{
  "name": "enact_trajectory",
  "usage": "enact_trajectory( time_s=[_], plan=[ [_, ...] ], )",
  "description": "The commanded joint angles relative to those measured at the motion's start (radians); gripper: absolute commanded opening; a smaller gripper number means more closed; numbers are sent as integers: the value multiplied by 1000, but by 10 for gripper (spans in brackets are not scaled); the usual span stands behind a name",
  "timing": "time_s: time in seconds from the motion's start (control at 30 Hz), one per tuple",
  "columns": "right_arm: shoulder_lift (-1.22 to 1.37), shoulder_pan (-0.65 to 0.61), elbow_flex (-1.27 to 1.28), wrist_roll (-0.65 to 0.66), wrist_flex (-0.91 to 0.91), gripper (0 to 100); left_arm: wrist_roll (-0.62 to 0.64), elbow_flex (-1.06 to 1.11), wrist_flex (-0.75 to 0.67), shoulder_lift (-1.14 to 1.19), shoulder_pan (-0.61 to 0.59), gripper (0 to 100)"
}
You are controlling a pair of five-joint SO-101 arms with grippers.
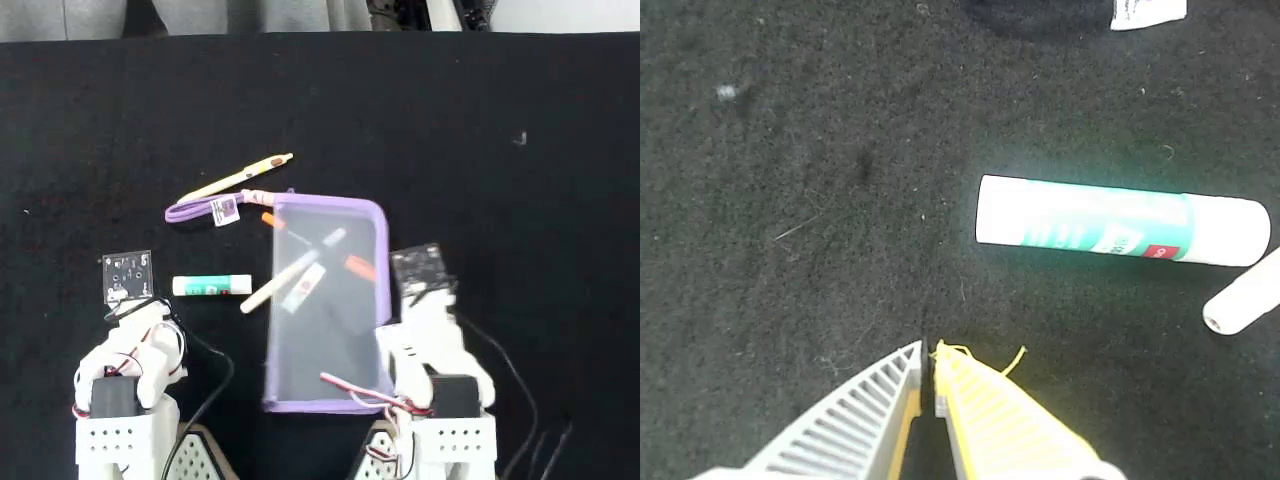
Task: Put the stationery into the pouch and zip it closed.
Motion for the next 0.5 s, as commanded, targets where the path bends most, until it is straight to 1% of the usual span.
enact_trajectory(
  time_s=[0.0,0.07,0.1,0.17,0.2,0.27,0.4,0.47],
  plan=[
    [-76,-152,-4,-3,6,11,-3,21,5,-5,10,30],
    [-71,-120,-5,2,5,11,-3,21,5,-5,10,30],
    [-74,-72,-8,35,3,11,-3,21,5,-5,10,30],
    [-79,9,-16,164,-38,12,-3,21,5,-5,12,30],
    [-81,14,-4,218,-87,12,-3,21,5,-5,12,30],
    [-87,29,-10,269,-153,12,-3,21,5,-5,10,30],
    [-79,63,-131,249,-226,24,-3,21,5,-5,10,30],
    [-77,81,-231,187,-233,95,-3,21,5,-5,10,30]
  ],
)
